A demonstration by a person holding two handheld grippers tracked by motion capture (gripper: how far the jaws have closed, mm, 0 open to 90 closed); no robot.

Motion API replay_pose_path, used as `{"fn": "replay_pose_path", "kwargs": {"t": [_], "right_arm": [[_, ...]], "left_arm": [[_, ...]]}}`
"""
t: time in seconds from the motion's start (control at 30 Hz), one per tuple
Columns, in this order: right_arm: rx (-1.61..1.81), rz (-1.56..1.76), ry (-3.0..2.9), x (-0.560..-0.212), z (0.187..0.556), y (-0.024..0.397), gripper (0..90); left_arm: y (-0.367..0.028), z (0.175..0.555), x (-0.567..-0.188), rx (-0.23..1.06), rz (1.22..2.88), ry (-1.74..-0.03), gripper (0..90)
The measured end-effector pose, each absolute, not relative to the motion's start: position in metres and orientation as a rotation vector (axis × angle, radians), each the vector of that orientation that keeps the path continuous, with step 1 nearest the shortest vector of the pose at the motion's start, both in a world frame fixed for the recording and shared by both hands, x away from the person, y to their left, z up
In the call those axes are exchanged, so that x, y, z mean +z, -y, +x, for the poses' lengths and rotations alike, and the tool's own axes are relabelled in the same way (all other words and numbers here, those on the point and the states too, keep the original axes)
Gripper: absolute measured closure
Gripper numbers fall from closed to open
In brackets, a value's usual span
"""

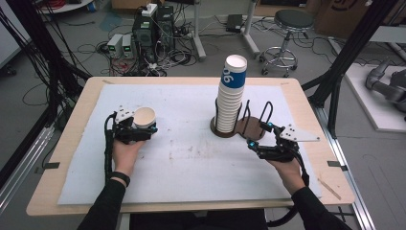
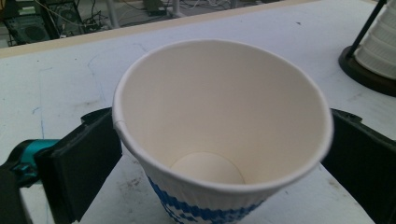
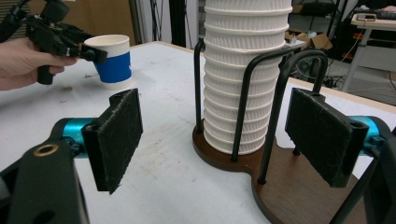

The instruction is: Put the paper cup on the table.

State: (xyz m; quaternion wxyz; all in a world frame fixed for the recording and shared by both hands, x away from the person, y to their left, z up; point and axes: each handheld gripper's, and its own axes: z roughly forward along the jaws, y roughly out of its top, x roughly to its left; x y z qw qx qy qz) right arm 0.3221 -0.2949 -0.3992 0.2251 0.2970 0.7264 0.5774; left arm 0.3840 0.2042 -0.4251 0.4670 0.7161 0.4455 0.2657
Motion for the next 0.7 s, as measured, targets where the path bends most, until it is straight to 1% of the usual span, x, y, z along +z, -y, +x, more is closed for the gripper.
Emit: {"fn": "replay_pose_path", "kwargs": {"t": [0.17, 0.37, 0.47, 0.53, 0.6, 0.7], "right_arm": [[1.590, 0.824, -2.009, -0.400, 0.323, 0.295, 19.5], [1.591, 0.830, -2.016, -0.401, 0.324, 0.296, 19.5], [1.602, 0.836, -2.019, -0.402, 0.325, 0.297, 19.5], [1.605, 0.843, -2.015, -0.403, 0.326, 0.299, 19.4], [1.609, 0.853, -2.011, -0.403, 0.326, 0.301, 19.5], [1.608, 0.855, -1.998, -0.403, 0.326, 0.303, 19.4]], "left_arm": [[-0.207, 0.367, -0.418, 0.672, 1.789, -1.062, 1.7], [-0.212, 0.340, -0.414, 0.627, 1.752, -1.022, 1.7], [-0.210, 0.328, -0.410, 0.582, 1.735, -0.973, 1.8], [-0.208, 0.320, -0.408, 0.503, 1.715, -0.964, 1.8], [-0.204, 0.315, -0.407, 0.465, 1.710, -0.940, 1.9], [-0.194, 0.307, -0.404, 0.454, 1.708, -0.856, 1.9]]}}
